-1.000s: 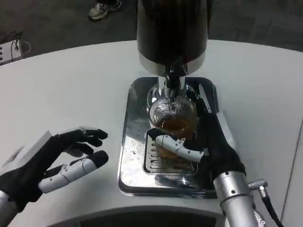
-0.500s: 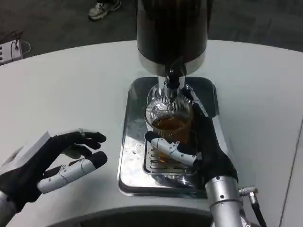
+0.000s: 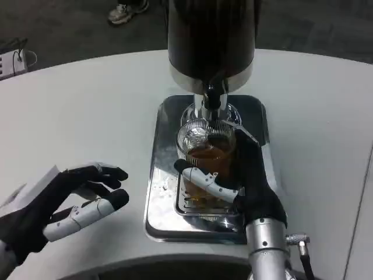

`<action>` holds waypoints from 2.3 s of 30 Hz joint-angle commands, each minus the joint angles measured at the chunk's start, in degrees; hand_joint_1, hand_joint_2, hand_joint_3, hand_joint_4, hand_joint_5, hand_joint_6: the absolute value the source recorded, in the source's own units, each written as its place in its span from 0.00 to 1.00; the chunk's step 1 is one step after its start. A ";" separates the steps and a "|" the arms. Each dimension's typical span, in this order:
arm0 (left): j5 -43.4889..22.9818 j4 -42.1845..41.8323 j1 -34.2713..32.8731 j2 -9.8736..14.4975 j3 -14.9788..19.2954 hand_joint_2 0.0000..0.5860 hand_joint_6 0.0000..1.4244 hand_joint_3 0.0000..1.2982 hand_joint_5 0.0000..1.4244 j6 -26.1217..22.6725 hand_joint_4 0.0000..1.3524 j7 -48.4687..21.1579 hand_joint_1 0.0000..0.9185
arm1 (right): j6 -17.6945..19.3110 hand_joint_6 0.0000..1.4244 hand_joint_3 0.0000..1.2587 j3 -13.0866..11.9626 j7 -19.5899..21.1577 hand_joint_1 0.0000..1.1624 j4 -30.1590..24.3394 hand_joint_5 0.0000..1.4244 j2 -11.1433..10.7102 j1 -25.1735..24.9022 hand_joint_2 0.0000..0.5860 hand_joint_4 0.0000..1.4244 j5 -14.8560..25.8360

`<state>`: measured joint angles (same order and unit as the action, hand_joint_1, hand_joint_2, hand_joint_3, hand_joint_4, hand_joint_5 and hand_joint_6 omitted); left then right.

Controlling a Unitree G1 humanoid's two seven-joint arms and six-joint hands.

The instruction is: Grasp the cup under the faucet to collect the drink, then remove the cup.

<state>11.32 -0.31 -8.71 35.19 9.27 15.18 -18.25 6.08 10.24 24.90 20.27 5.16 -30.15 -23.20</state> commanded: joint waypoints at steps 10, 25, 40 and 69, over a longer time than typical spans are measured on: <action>-1.13 1.40 0.68 1.33 0.63 0.16 0.29 0.31 0.30 -0.01 0.27 -0.54 0.00 | 1.66 0.78 0.63 0.36 5.40 0.84 1.86 0.76 2.42 0.84 0.42 0.69 -0.15; -1.22 3.48 -0.95 0.73 -0.10 0.16 0.29 0.31 0.30 0.91 0.27 0.06 0.00 | 2.73 1.00 0.87 1.85 3.55 0.87 -4.29 0.98 0.82 5.34 0.41 0.92 -0.67; -0.64 4.44 -2.97 0.30 -1.21 0.16 0.29 0.31 0.30 2.53 0.28 1.04 0.00 | 0.72 1.00 0.89 3.41 -5.10 0.87 -18.71 1.00 -1.66 15.69 0.39 0.93 -0.98; 2.53 -9.86 5.20 2.36 -1.00 0.16 0.20 0.16 0.11 6.14 0.07 -0.03 0.00 | -5.23 1.00 0.89 -0.64 -20.21 0.87 -49.21 1.00 -7.36 33.97 0.37 0.93 1.94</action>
<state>13.89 -7.42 -6.38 36.61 7.92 20.83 -17.10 0.98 10.18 5.92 -24.84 -1.82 2.21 -22.43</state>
